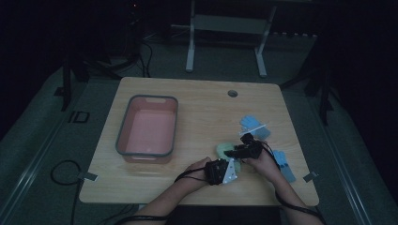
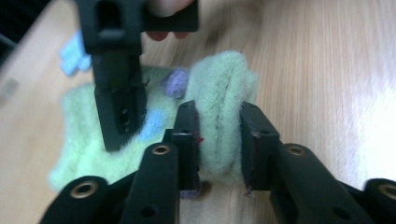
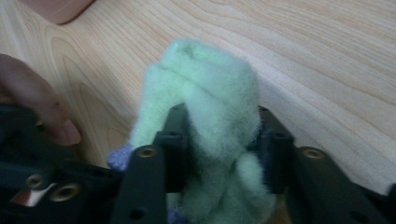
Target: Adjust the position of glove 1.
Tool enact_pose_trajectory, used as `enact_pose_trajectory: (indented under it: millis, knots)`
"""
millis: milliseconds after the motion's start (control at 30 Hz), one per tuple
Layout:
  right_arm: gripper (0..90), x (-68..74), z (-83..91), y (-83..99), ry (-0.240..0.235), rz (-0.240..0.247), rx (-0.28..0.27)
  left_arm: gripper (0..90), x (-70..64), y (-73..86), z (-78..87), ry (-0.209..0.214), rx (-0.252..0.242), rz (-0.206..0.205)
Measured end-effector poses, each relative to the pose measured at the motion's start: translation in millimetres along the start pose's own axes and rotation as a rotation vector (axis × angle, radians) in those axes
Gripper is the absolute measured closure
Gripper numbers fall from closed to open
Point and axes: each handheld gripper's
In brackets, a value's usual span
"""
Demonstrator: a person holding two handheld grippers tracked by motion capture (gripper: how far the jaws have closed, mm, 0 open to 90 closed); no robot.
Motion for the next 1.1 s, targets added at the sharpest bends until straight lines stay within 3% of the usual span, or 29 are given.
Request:
enact_pose_trajectory:
  millis: [33, 67, 167, 233, 433, 667, 1100]
  knots:
    - [67.0, 0.5, 1.0, -0.4, -0.003, -0.008, -0.004, 74.1, 5.5, 0.0, 1.2, 0.026, 0.0, 0.049]
    - [68.3, 0.5, 1.7, -0.6, -0.003, -0.018, -0.01, 74.5, 8.7, 0.0, 2.1, 0.037, -0.002, 0.067]
    - [70.5, 0.8, 3.7, -0.5, 0.001, -0.032, -0.036, 75.2, 11.8, -3.2, 4.7, 0.043, 0.017, 0.051]
    - [71.5, 1.3, 4.8, -1.0, 0.004, -0.04, -0.046, 75.4, 14.8, -6.3, 6.1, 0.054, 0.025, 0.063]
    - [73.1, 3.5, 12.6, -8.9, -0.001, -0.057, -0.092, 75.9, 22.7, -18.9, 16.2, 0.041, 0.05, 0.011]
    - [73.2, 11.8, 25.1, -26.5, -0.002, -0.041, -0.126, 75.8, 34.0, -34.6, 31.5, 0.042, 0.052, -0.03]
    - [73.3, 30.0, 35.5, -57.4, 0.006, -0.028, -0.184, 75.9, 56.1, -49.6, 60.4, 0.028, 0.043, -0.062]
Point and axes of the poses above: each handheld gripper's, and its own axes: z roughly backward along the jaws, y roughly out of its underside, x roughly to its left, and after that the axes turned 9 degrees about -x, right-handed
